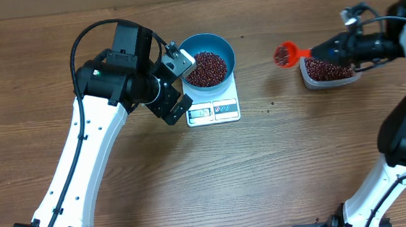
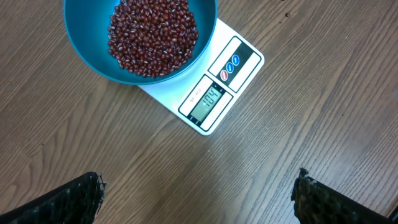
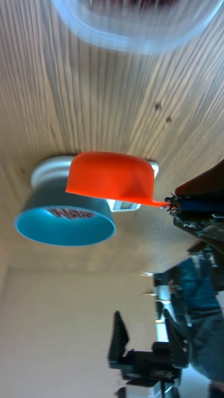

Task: Scoop item into bowl and weigh 150g on scale
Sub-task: 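Carry the filled cup left over the teal bowl, then tilt the red cup to pour beans into the teal bowl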

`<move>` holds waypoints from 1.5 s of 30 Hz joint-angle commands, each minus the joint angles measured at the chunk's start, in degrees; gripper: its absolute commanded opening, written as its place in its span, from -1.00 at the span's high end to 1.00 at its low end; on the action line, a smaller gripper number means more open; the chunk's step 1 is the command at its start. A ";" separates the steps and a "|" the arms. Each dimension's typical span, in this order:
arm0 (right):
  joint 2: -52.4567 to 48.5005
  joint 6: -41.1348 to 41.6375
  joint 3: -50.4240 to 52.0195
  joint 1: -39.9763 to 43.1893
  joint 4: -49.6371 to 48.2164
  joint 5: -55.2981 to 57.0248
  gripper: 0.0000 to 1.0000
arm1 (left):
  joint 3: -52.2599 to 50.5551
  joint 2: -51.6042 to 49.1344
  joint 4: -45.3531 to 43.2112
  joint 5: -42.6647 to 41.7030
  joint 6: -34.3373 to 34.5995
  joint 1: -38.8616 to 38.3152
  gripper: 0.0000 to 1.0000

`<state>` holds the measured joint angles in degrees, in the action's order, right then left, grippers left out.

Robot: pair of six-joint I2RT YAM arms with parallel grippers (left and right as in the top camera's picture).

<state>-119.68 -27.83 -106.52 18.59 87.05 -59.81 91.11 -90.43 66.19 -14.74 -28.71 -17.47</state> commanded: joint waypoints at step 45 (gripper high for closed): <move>-0.02 28.26 -22.29 -46.60 -14.64 66.66 0.93 | -0.33 -0.33 -0.04 -0.07 -0.87 0.20 -0.99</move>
<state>-119.79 0.01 -126.80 -28.12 72.88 4.73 91.11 -90.43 66.19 -14.74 -28.69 -17.47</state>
